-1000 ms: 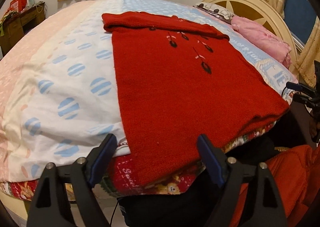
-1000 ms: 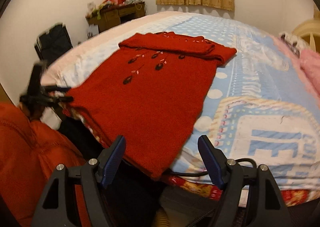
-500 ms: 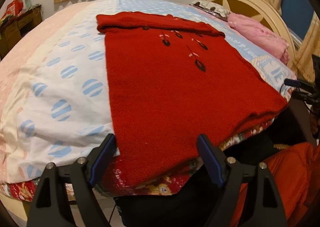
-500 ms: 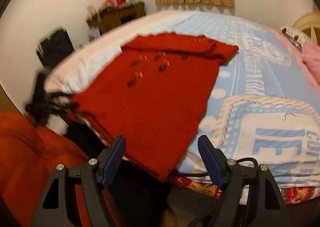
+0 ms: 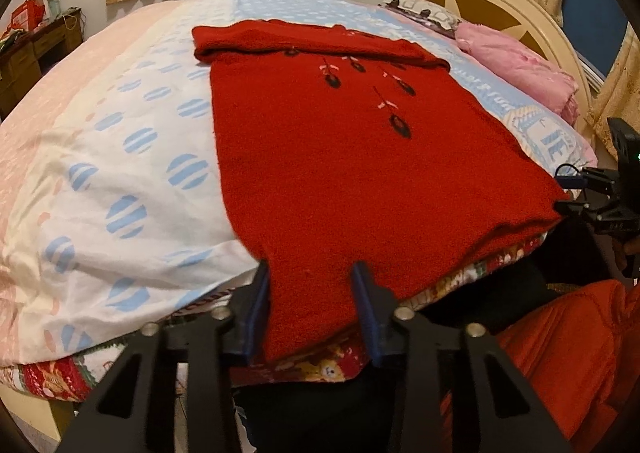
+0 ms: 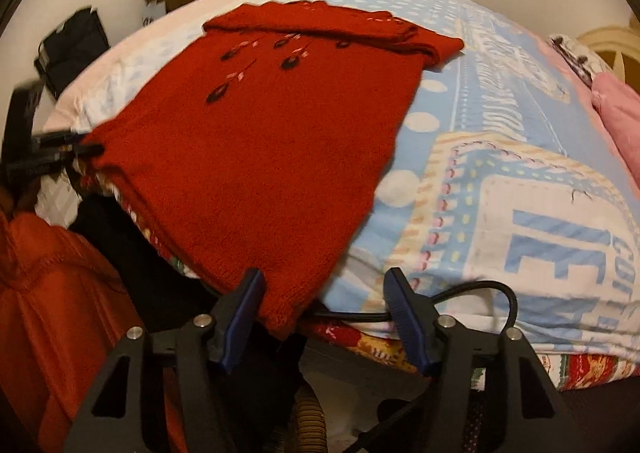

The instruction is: Fold small clothes

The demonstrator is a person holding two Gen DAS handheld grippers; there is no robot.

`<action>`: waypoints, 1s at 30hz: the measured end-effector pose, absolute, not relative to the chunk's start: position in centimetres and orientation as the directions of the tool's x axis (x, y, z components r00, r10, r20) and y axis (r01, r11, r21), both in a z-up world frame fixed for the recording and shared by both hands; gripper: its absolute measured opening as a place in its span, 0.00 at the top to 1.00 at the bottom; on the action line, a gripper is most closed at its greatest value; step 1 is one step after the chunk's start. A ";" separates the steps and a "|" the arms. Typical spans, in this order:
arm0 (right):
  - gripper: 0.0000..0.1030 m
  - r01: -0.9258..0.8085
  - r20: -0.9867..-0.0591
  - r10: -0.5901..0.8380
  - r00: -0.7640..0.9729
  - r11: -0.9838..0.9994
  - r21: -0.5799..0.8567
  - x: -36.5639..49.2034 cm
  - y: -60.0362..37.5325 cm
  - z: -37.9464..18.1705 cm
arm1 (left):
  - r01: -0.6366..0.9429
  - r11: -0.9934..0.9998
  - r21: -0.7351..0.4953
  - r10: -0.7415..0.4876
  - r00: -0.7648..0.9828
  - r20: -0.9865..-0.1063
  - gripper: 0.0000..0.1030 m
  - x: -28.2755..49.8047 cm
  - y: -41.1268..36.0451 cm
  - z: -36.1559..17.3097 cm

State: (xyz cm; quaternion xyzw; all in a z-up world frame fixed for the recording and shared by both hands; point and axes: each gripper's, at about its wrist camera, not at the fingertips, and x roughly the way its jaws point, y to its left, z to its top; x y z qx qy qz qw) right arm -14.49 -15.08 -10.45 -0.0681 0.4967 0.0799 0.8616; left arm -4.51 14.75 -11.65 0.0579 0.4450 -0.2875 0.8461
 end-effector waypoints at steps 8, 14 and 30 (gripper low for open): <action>0.91 -0.245 -0.856 0.190 0.481 0.966 0.076 -13.4 -14.7 -9.3 | 0.534 0.829 -0.165 -0.433 0.427 -0.794 0.87 -4.5 14.3 -11.2; 0.92 -0.237 -0.731 0.413 0.543 0.910 0.339 -11.1 -16.9 -5.3 | 0.525 0.821 -0.224 -0.483 0.429 -0.763 0.89 -2.8 14.6 -8.4; 0.92 0.030 -0.597 0.476 0.646 0.766 0.643 7.2 -25.3 -5.2 | 0.449 0.854 -0.263 -0.477 0.473 -0.741 0.89 14.5 10.4 -4.9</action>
